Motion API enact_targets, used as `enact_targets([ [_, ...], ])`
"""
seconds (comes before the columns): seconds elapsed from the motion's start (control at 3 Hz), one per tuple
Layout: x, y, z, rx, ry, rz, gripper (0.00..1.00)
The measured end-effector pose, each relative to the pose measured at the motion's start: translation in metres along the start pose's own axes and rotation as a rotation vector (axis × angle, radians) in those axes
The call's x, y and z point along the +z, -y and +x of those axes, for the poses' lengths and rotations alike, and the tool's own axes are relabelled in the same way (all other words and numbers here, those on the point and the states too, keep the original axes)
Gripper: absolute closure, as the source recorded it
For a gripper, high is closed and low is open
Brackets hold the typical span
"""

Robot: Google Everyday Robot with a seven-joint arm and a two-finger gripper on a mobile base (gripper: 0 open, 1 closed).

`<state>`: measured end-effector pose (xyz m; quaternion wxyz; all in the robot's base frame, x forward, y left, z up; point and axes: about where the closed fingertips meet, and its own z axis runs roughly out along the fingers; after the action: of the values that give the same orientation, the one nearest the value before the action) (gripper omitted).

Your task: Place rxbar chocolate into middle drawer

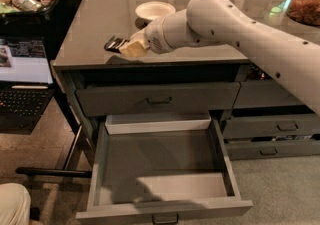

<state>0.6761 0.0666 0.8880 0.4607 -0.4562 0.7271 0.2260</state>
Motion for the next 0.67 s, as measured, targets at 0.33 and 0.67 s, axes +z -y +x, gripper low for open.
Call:
enact_targets([
  [0.33,-0.043,-0.017,0.027,-0.014,0.002,-0.089,1.00],
  [0.67,-0.075,-0.034,0.071,-0.036,-0.001,-0.214,1.00],
])
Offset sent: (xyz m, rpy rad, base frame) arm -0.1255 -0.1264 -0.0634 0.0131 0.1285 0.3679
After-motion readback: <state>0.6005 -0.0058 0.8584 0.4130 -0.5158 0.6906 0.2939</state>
